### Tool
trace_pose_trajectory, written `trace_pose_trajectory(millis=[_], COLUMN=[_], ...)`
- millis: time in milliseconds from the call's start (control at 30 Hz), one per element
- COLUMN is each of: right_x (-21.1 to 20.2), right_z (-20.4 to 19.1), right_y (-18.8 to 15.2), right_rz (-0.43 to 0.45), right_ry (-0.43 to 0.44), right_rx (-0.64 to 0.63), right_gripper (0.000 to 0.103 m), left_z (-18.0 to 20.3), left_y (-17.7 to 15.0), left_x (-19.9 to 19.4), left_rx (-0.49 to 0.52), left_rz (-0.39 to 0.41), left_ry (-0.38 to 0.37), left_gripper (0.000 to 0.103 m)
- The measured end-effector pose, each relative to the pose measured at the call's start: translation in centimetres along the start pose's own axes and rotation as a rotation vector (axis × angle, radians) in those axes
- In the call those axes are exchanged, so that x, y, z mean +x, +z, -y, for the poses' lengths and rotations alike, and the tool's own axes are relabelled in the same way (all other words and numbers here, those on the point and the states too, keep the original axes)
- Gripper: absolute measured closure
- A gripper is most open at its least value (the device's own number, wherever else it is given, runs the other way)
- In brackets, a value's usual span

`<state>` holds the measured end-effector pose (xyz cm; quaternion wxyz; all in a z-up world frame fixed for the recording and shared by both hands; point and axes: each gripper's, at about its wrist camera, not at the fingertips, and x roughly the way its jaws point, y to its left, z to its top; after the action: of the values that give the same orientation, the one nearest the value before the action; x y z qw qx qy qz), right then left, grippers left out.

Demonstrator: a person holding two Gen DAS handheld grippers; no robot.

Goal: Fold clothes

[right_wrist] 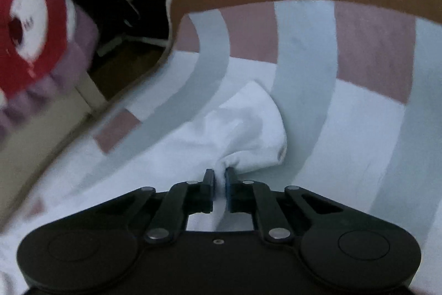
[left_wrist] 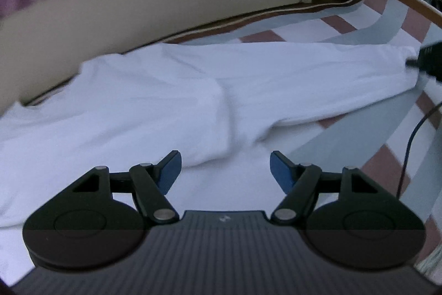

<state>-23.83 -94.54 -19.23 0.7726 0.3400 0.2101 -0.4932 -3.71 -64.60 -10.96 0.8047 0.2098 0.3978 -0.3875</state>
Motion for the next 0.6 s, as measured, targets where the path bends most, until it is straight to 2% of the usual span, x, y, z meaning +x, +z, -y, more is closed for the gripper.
trace_pose_trajectory(millis=[33, 100, 233, 300, 367, 400, 500, 567, 600], right_x=[-0.4, -2.5, -7.4, -9.5, -10.4, -10.9, -11.5, -11.2, -10.8], right_z=[-0.6, -4.1, -12.5, -16.9, -21.7, -24.6, -31.9, -34.5, -35.2], right_y=[0.0, 0.4, 0.4, -0.9, -3.2, -4.9, -11.0, -14.7, -16.2], right_rz=[0.011, 0.046, 0.085, 0.072, 0.011, -0.012, -0.055, -0.117, -0.154], right_ry=[0.032, 0.126, 0.407, 0.569, 0.718, 0.756, 0.796, 0.833, 0.843], right_rx=[-0.001, -0.094, -0.155, -0.162, -0.227, -0.304, -0.534, -0.606, -0.618], right_gripper=[0.092, 0.092, 0.093, 0.093, 0.093, 0.093, 0.093, 0.093, 0.093], left_z=[-0.9, -3.3, -8.4, -10.9, -13.1, -13.9, -15.9, -17.1, -17.5], left_y=[-0.3, -1.0, -2.5, -3.5, -4.5, -5.1, -6.7, -7.9, -8.4], left_x=[-0.5, -1.8, -4.3, -5.5, -6.5, -6.8, -7.7, -8.2, -8.3], left_rx=[-0.011, -0.08, -0.243, -0.323, -0.396, -0.429, -0.518, -0.587, -0.609], left_rz=[0.001, 0.015, 0.058, 0.077, 0.084, 0.077, 0.066, 0.081, 0.081], left_ry=[0.004, 0.013, 0.064, 0.108, 0.126, 0.143, 0.215, 0.233, 0.212], left_gripper=[0.032, 0.032, 0.032, 0.033, 0.033, 0.033, 0.033, 0.032, 0.032])
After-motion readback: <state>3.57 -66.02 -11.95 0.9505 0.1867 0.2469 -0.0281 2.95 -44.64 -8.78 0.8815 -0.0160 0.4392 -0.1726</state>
